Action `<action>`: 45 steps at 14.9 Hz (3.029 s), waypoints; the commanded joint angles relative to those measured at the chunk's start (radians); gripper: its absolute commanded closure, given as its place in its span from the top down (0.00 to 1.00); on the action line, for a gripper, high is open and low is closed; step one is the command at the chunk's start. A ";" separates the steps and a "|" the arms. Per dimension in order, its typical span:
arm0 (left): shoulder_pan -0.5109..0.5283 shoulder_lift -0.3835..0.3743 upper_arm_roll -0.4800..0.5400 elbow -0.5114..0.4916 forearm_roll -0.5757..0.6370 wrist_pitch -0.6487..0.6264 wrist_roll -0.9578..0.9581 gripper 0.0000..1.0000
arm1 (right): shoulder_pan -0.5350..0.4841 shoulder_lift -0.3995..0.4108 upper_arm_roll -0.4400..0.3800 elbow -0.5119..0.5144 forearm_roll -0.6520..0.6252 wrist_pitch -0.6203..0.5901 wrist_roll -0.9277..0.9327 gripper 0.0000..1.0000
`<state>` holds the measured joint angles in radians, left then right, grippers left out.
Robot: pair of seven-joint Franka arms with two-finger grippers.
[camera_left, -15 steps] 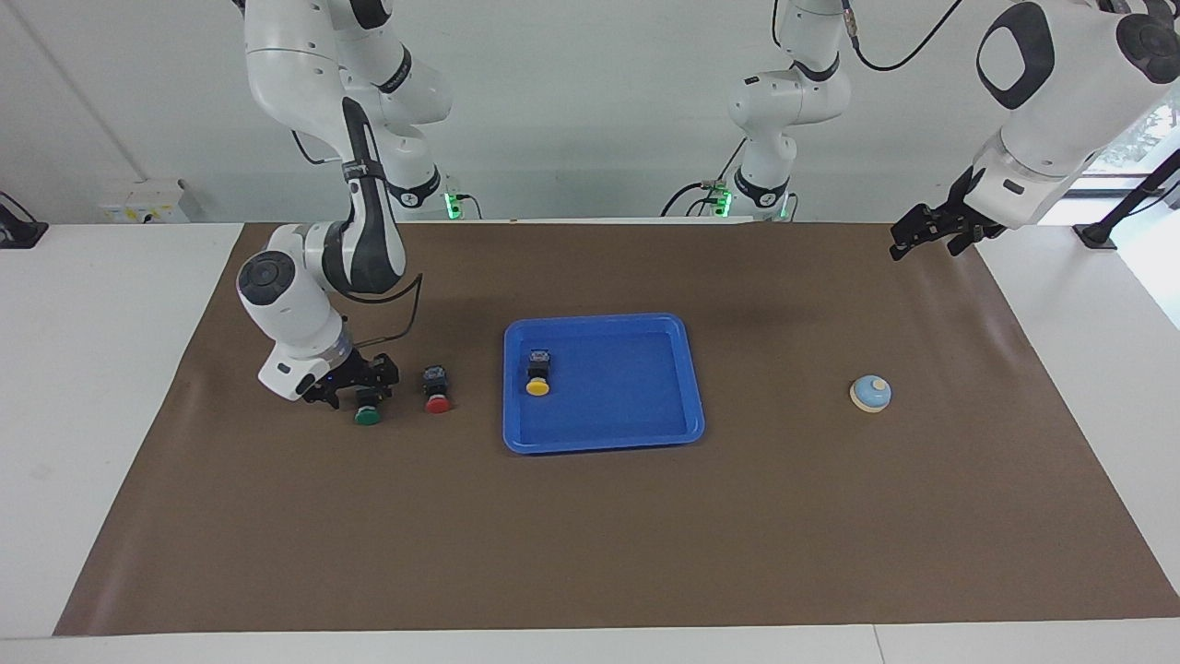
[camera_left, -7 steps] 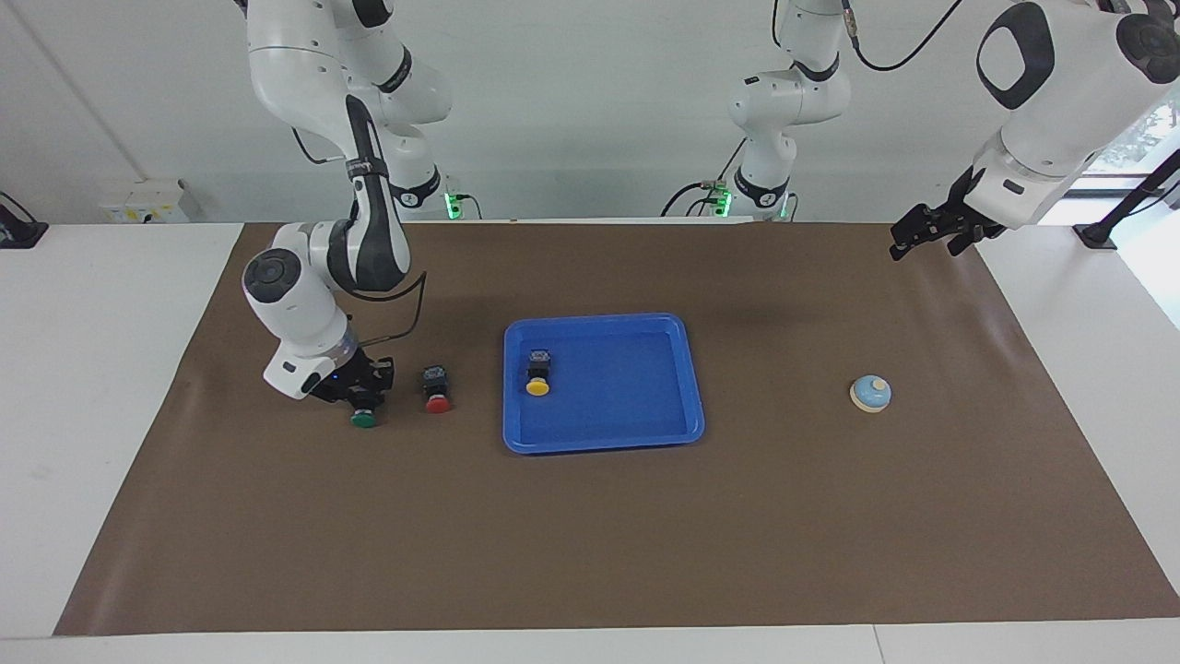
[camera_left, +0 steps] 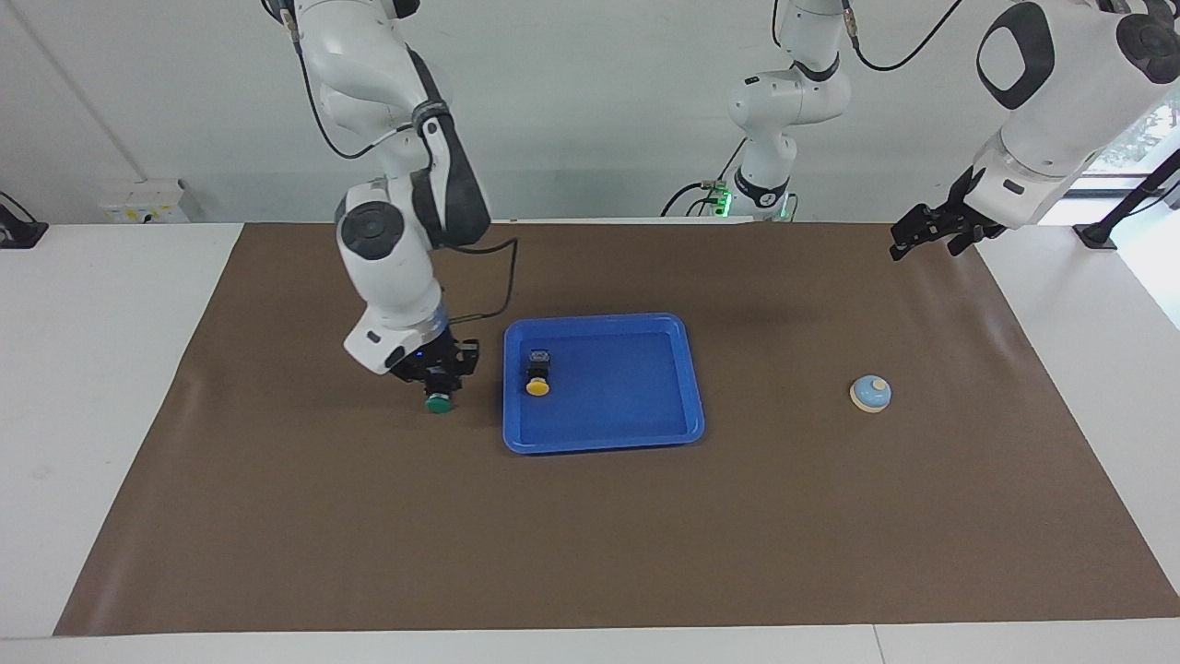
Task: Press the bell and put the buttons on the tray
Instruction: 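Grasp the green button with the right gripper and carry it over the tray, then lower the green button into the tray and release it, then move the right gripper to the red button and grasp it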
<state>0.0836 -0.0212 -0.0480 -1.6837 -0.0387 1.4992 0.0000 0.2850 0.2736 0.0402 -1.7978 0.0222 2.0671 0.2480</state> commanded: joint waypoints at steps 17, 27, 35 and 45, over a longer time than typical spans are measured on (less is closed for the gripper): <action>-0.007 -0.022 0.005 -0.019 0.002 0.009 0.000 1.00 | 0.284 0.150 0.001 -0.021 0.010 0.128 0.222 0.10; -0.007 -0.022 0.005 -0.019 0.002 0.007 0.000 1.00 | 0.310 0.147 0.009 -0.017 0.010 0.130 0.103 0.39; -0.007 -0.022 0.005 -0.019 0.002 0.009 0.000 1.00 | 0.242 0.076 -0.006 0.037 0.012 0.010 0.126 1.00; -0.007 -0.022 0.005 -0.019 0.002 0.009 0.000 1.00 | -0.136 -0.008 -0.006 -0.104 0.004 0.031 -0.254 1.00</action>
<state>0.0836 -0.0212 -0.0480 -1.6837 -0.0387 1.4992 0.0000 0.1774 0.2963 0.0172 -1.8270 0.0209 2.0544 0.0560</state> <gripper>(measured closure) 0.000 0.000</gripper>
